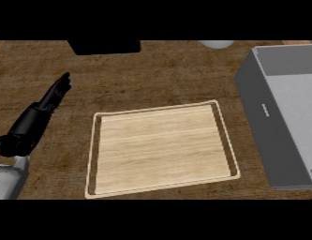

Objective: Pick the croissant from the tray and place it in the cardboard box

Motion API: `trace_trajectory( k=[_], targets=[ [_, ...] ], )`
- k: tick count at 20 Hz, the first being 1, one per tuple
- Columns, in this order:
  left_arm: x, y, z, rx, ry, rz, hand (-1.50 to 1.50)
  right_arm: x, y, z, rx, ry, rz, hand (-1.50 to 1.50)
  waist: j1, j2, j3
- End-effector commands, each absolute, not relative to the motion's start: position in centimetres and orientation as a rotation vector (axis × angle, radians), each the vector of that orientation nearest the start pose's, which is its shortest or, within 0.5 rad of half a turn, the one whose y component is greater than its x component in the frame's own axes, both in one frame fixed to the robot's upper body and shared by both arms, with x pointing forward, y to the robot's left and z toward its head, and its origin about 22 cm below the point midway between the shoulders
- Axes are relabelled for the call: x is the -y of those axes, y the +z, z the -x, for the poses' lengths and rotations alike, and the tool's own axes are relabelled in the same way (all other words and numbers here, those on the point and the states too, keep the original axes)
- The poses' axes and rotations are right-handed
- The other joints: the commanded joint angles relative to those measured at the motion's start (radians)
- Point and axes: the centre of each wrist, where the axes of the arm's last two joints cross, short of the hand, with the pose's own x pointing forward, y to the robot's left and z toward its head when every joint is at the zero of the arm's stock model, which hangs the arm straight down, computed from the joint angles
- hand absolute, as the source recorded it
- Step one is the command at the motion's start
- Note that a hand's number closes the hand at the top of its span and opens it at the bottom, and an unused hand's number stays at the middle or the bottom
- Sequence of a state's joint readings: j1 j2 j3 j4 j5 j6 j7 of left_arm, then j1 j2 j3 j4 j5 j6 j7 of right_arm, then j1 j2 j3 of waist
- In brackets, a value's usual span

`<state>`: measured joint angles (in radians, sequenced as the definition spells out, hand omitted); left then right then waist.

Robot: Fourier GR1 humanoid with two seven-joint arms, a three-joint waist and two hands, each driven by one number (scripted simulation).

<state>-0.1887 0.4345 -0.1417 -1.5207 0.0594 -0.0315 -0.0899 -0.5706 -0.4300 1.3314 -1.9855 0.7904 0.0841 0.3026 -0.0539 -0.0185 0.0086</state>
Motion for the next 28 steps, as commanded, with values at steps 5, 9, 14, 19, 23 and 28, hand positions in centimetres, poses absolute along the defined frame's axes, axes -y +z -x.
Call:
trace_trajectory(
  k=[5,9,14,19,23,28],
  targets=[
    [-29.0,6.7,-28.0,1.746,-0.468,-0.141,0.00,15.0,15.1,-10.2,-2.702,-2.112,-0.163,1.50,-0.010,0.012,0.000],
    [-29.1,6.9,-28.1,1.746,-0.472,-0.166,0.00,17.2,16.6,-10.9,-2.982,-2.024,-0.357,1.50,-0.014,0.024,0.000],
    [-28.8,6.4,-27.7,1.755,-0.496,-0.157,0.00,19.6,17.1,-13.2,-3.161,-1.924,-0.649,1.50,0.001,0.029,-0.003],
    [-27.5,6.4,-27.7,1.757,-0.511,-0.114,0.00,22.8,17.5,-17.2,-3.303,-1.796,-0.882,1.50,0.037,0.034,-0.003],
    [-26.7,6.9,-28.1,1.773,-0.537,-0.085,0.00,27.4,19.6,-21.6,-3.221,-1.804,-1.128,1.50,0.049,0.031,-0.003],
    [-27.0,5.9,-28.6,1.762,-0.518,-0.087,0.00,34.6,19.0,-25.1,-3.041,-2.247,-1.154,1.50,0.069,0.035,-0.006]
  ],
)
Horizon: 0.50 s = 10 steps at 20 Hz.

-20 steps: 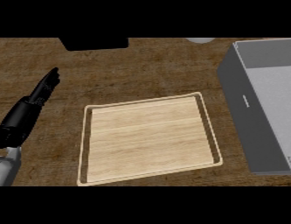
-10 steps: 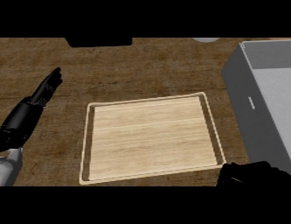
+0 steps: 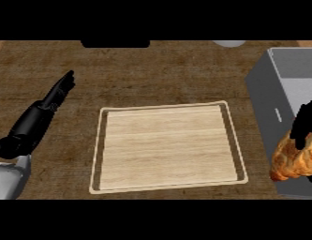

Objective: Pick the croissant from the tray and place it in the cardboard box

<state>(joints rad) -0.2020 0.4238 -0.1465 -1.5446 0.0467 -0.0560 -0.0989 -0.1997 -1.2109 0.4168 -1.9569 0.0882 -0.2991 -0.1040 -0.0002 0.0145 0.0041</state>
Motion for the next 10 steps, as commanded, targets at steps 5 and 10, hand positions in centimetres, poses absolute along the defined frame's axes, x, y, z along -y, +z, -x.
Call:
trace_trajectory(
  k=[5,10],
  targets=[
    [-26.4,7.0,-29.1,1.770,-0.574,-0.062,0.00,40.9,18.5,-26.7,1.556,1.460,0.603,1.50,0.047,0.005,-0.002],
    [-25.7,6.2,-29.4,1.770,-0.577,-0.069,0.00,44.2,17.8,-28.5,1.400,1.599,0.593,1.50,0.066,0.005,-0.003]
  ],
)
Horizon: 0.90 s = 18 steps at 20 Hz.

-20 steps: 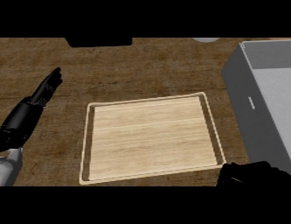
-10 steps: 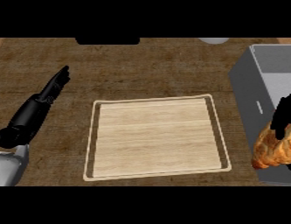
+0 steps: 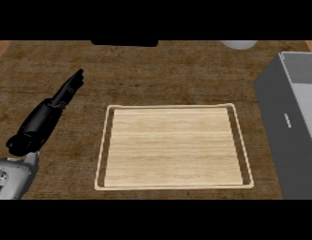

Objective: Pick the croissant from the tray and place it in the cardboard box

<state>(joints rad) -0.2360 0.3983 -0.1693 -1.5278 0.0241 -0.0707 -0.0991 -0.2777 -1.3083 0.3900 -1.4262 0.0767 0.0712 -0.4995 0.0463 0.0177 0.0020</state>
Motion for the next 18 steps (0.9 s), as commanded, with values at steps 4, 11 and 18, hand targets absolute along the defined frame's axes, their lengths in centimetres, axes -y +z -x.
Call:
trace_trajectory(
  k=[4,11,18],
  targets=[
    [-25.7,7.7,-30.7,1.777,-0.558,-0.049,0.00,46.2,17.3,-29.3,1.321,1.676,0.442,-1.50,0.016,0.003,0.000],
    [-25.8,6.8,-29.7,1.777,-0.565,-0.053,0.00,47.3,16.1,-31.1,1.675,1.515,0.137,-1.50,-0.004,-0.007,0.001],
    [-25.9,6.8,-30.0,1.768,-0.557,-0.067,0.00,46.1,12.0,-32.3,1.830,0.814,-0.249,-1.50,0.002,-0.001,0.000]
  ],
)
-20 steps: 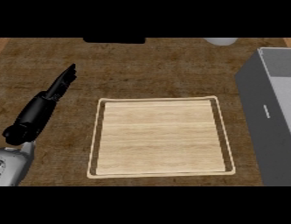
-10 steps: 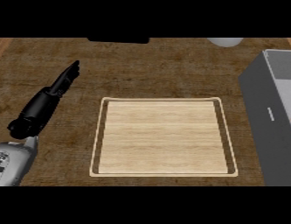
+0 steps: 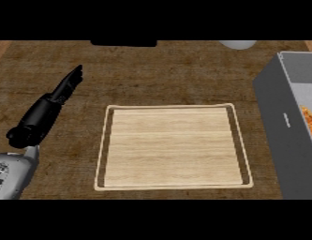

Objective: Pick the croissant from the tray and place it in the cardboard box

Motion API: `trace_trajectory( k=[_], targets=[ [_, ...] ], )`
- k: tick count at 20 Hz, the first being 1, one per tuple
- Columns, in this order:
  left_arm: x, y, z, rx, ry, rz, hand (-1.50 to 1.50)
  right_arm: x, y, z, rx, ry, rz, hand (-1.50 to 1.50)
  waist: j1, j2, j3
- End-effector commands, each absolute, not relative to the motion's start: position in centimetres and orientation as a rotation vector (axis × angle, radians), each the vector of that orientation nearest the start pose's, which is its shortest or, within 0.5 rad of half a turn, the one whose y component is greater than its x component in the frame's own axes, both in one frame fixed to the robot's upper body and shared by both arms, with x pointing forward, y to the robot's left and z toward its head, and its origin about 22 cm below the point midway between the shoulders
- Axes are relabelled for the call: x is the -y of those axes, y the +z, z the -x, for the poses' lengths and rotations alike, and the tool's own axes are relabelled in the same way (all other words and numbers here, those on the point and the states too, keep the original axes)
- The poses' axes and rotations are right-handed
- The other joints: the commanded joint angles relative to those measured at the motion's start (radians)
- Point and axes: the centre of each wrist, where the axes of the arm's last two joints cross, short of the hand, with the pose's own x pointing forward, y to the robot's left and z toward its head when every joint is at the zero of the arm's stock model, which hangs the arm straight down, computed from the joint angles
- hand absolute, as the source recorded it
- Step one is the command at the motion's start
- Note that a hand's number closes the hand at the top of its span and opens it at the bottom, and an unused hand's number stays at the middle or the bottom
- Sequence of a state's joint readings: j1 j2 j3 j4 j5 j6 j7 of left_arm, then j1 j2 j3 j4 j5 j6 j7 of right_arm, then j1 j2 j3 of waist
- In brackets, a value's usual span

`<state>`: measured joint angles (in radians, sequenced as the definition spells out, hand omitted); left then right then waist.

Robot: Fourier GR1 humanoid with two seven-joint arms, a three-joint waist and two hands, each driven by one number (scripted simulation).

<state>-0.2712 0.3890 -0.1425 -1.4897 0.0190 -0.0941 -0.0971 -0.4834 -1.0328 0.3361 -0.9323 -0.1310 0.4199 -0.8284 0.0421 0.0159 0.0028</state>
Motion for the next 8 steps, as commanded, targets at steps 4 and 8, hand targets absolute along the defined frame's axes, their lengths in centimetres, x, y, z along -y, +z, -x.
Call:
trace_trajectory(
  k=[4,8],
  targets=[
    [-25.3,6.9,-30.0,1.789,-0.555,-0.041,0.00,48.5,13.0,-32.6,1.766,0.595,-0.248,-1.50,0.018,0.004,-0.001],
    [-26.5,7.4,-30.1,1.773,-0.563,-0.046,0.00,51.1,15.6,-32.7,1.790,0.449,-0.229,-1.50,0.025,0.003,0.001]
  ],
)
